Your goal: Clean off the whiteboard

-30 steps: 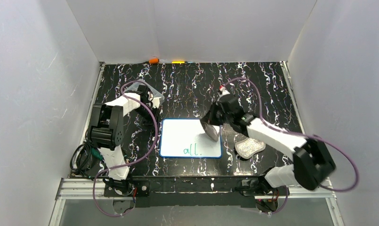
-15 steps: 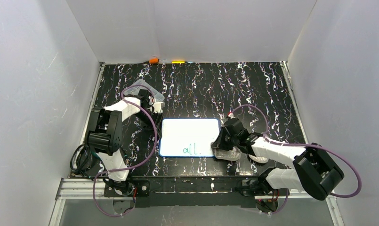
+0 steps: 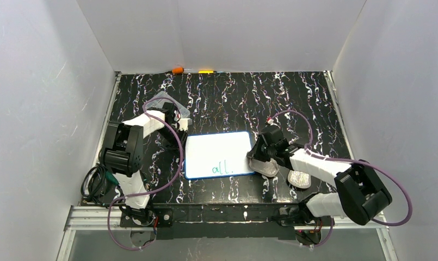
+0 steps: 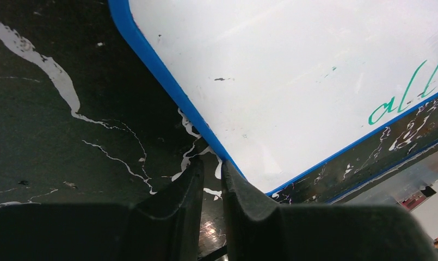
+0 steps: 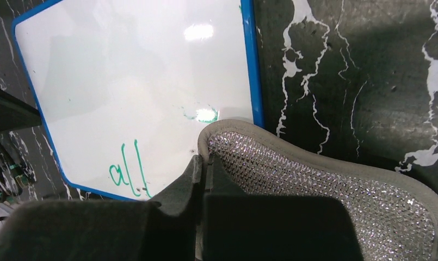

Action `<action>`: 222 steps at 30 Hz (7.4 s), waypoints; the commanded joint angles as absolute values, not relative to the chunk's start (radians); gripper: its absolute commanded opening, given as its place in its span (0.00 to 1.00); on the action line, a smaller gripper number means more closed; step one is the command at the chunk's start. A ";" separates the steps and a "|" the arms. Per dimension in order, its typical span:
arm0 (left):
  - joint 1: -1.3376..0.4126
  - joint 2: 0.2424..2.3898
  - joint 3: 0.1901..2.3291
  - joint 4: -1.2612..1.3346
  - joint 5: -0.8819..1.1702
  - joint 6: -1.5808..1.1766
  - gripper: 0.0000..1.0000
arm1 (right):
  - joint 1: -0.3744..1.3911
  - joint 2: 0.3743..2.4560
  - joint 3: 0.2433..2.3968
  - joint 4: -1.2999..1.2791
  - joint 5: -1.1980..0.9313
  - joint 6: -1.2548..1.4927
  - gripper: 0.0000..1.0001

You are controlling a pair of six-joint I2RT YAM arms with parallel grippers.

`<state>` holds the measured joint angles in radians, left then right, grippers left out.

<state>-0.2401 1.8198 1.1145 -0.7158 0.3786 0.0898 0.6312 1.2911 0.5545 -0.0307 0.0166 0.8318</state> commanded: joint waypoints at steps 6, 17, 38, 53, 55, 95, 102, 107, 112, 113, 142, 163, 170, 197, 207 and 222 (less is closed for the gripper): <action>-0.259 1.893 1.118 -0.660 0.296 0.109 0.17 | 0.621 1.420 0.667 -0.034 0.023 0.769 0.01; -0.299 1.913 1.138 -0.663 0.297 0.101 0.16 | 0.741 1.625 0.693 0.161 -0.043 0.850 0.01; -0.273 1.897 1.153 -0.683 0.282 0.112 0.09 | 0.524 1.423 0.735 -0.025 -0.109 0.688 0.01; -0.274 1.921 1.152 -0.675 0.321 0.102 0.06 | 0.822 1.735 0.765 0.218 -0.074 0.809 0.01; -0.273 1.925 1.156 -0.676 0.316 0.100 0.05 | 0.852 1.777 0.821 0.225 -0.081 0.809 0.01; -0.267 1.948 1.171 -0.697 0.304 0.061 0.00 | 1.037 1.803 0.793 0.249 -0.156 0.758 0.01; -0.244 1.948 1.188 -0.701 0.314 0.070 0.00 | 0.802 1.459 0.511 0.191 -0.127 0.729 0.01; -0.242 1.946 1.195 -0.703 0.313 0.074 0.00 | 0.766 1.454 0.470 0.195 -0.139 0.725 0.01; -0.242 1.948 1.191 -0.702 0.327 0.068 0.00 | 0.838 1.621 0.551 0.300 -0.145 0.769 0.01; -0.242 1.950 1.188 -0.701 0.329 0.069 0.00 | 0.872 1.674 0.591 0.305 -0.144 0.772 0.01; -0.250 1.954 1.190 -0.695 0.322 0.082 0.00 | 0.903 1.822 0.656 0.433 -0.189 0.812 0.01; -0.247 1.932 1.175 -0.683 0.313 0.093 0.00 | 0.590 1.525 0.401 0.313 -0.197 0.703 0.01; -0.253 1.926 1.177 -0.684 0.316 0.090 0.00 | 0.889 1.752 0.607 0.403 -0.207 0.774 0.01; -0.253 1.935 1.174 -0.681 0.320 0.083 0.00 | 0.953 1.785 0.599 0.416 -0.274 0.758 0.01; -0.253 1.928 1.184 -0.692 0.309 0.093 0.00 | 0.786 1.617 0.485 0.324 -0.214 0.721 0.01; -0.249 1.928 1.192 -0.700 0.307 0.100 0.00 | 0.509 1.325 0.448 0.087 0.029 0.698 0.01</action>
<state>-0.2413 1.9045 1.2037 -0.8005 0.3866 0.0605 0.5240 1.3491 0.4046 0.2783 -0.2012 0.7055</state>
